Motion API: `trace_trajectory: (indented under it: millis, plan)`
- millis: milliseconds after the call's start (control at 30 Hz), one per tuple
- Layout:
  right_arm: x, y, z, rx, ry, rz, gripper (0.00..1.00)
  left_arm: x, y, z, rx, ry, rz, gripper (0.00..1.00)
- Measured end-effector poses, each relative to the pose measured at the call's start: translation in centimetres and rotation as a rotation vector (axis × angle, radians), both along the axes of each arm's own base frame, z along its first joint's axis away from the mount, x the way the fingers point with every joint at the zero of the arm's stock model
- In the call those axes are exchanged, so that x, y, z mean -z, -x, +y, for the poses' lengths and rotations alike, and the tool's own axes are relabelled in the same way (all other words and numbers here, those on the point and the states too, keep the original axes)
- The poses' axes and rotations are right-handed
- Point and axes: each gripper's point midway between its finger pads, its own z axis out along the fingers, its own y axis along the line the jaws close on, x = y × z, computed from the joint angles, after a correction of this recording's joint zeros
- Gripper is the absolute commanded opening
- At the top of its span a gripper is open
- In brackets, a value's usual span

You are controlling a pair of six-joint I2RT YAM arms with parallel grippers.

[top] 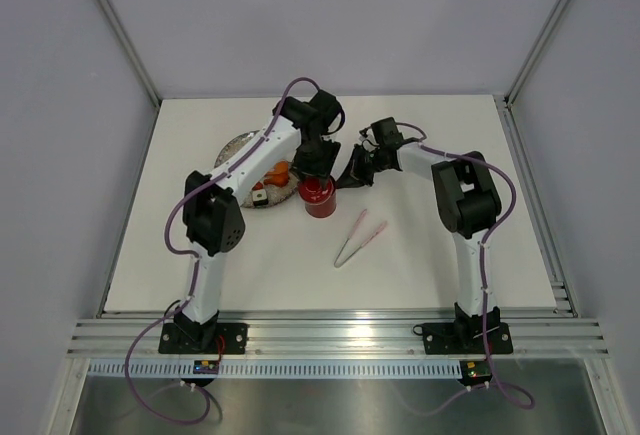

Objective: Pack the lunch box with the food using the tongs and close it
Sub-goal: Move the packing box to the center of the board.

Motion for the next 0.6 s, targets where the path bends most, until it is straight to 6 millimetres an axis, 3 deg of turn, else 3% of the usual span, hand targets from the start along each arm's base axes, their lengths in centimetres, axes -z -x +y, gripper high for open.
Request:
trace_trajectory:
  millis: [300,600]
  plan:
    - [-0.1,0.5,-0.3,-0.022,0.047,-0.025,0.00,-1.3,1.1,-0.3,-0.001,0.018,-0.016,0.00]
    - [-2.2,0.8,2.3,-0.103,-0.062,-0.086,0.00,-1.6,1.2,-0.3,0.000,0.021,-0.020,0.00]
